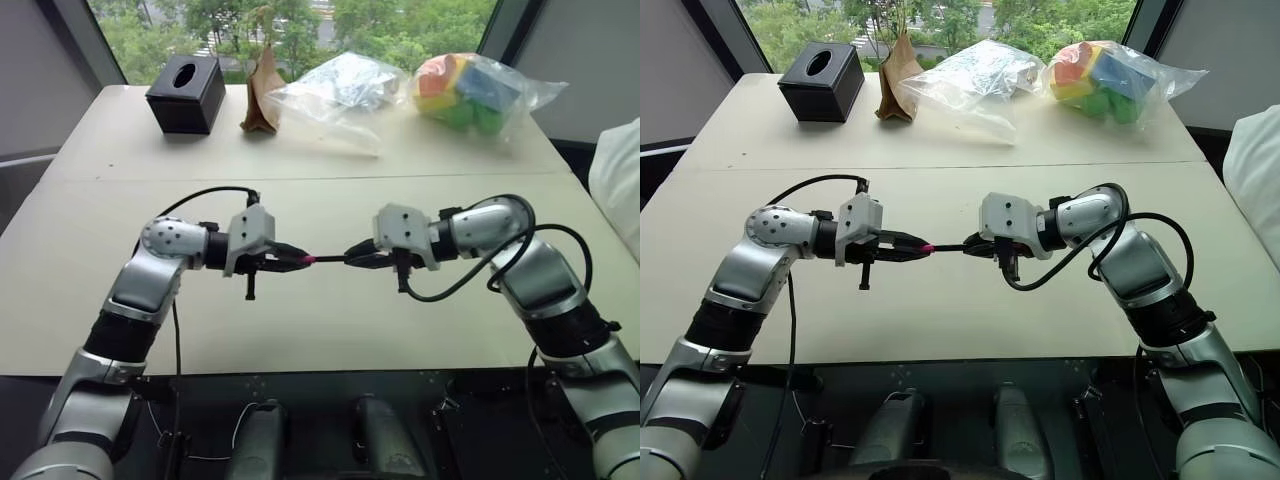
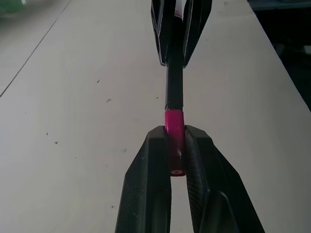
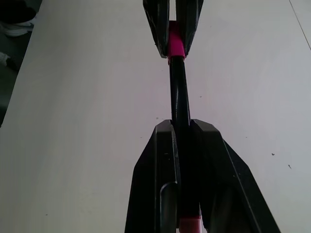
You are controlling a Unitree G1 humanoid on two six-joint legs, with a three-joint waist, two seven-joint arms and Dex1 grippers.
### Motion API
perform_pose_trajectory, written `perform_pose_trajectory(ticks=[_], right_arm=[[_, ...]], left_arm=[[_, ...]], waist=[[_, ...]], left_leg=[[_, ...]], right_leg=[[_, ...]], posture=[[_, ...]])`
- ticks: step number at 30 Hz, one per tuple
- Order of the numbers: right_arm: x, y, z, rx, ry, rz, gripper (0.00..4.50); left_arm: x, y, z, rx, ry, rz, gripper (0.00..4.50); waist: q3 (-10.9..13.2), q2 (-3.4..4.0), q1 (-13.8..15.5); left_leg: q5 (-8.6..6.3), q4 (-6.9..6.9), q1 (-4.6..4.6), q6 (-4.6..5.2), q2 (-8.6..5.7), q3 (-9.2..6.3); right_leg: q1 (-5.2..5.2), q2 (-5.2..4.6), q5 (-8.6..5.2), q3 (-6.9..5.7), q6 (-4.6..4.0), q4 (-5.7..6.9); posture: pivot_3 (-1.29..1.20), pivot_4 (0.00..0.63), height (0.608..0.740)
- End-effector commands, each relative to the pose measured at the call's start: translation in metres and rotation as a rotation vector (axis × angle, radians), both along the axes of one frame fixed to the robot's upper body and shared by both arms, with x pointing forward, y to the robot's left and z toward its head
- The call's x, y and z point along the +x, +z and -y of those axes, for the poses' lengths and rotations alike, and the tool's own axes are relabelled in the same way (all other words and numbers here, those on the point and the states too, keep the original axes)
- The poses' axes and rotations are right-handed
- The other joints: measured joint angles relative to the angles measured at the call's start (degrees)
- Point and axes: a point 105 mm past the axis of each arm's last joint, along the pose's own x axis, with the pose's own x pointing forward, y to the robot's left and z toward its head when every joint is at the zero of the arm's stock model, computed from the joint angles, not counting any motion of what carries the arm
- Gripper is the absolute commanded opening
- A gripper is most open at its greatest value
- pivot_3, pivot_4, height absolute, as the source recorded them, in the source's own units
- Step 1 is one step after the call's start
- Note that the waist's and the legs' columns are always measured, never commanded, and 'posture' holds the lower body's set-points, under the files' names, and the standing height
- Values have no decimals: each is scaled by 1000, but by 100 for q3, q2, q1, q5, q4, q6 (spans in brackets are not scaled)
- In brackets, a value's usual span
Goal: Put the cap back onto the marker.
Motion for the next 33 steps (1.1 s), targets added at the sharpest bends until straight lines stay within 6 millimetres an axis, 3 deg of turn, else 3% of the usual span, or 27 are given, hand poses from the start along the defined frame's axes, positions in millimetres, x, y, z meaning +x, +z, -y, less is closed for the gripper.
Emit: perform_pose_trajectory(ticks=[1, 16, 33], right_arm=[[-11, 10, -19, 16, 91, 37, 47], [-8, 13, -32, 43, 85, 43, 47], [-1, 9, -39, 46, 77, 135, 47]], left_arm=[[-7, 11, 16, -4, -93, 94, 0], [4, 15, 25, 21, -102, 232, 0], [7, 26, 31, -82, -72, 237, 0]], waist=[[0, 0, 1], [0, 0, 0], [0, 0, 0]], left_leg=[[0, 0, 0, 0, 0, 0], [0, 1, 0, 0, 0, 0], [0, 1, 0, 0, -1, 0]], right_leg=[[0, 0, 0, 0, 0, 0], [0, 0, 0, 0, 0, 1], [0, 0, 0, -1, 0, 2]], posture=[[0, 150, 740], [0, 150, 740], [0, 150, 740]])
